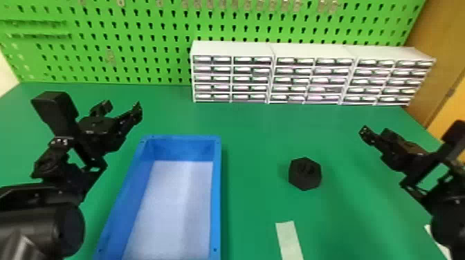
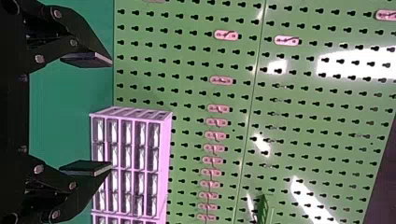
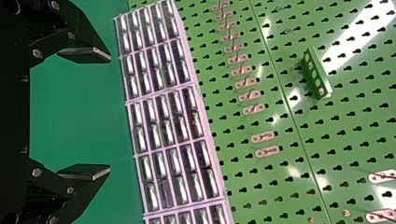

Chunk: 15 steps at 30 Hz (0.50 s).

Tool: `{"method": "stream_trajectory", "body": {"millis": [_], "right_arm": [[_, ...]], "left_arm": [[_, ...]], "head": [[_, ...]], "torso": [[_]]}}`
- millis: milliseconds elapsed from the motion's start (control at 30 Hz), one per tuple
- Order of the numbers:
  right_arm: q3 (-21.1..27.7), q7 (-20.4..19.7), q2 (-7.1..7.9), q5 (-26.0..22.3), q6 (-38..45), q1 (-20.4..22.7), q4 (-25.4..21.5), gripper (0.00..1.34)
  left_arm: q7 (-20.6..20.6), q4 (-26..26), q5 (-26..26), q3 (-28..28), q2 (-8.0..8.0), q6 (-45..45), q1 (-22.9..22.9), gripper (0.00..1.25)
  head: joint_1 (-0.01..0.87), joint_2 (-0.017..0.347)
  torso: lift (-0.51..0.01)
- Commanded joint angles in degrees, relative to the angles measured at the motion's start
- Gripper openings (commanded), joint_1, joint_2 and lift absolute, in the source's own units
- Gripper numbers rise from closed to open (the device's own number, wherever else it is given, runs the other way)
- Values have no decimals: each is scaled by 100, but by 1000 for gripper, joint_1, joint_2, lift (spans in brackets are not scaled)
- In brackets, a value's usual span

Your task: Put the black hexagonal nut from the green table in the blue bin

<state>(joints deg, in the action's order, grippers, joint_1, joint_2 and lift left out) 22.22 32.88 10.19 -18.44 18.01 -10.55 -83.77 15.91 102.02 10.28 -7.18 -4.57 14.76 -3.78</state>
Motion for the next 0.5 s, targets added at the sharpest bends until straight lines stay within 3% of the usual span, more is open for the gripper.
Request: {"method": "stream_trajectory", "body": {"millis": [0,467], "right_arm": [[-7,-1,1,7,1,-17,-8,907],[-34,-1,27,33,10,-34,-17,907]], "left_arm": [[0,-7,0,-2,0,0,0,779],[0,2,0,-2,0,0,0,779]], "head": [[691,9],[691,9]], "torso": [[-97],[-97]]}}
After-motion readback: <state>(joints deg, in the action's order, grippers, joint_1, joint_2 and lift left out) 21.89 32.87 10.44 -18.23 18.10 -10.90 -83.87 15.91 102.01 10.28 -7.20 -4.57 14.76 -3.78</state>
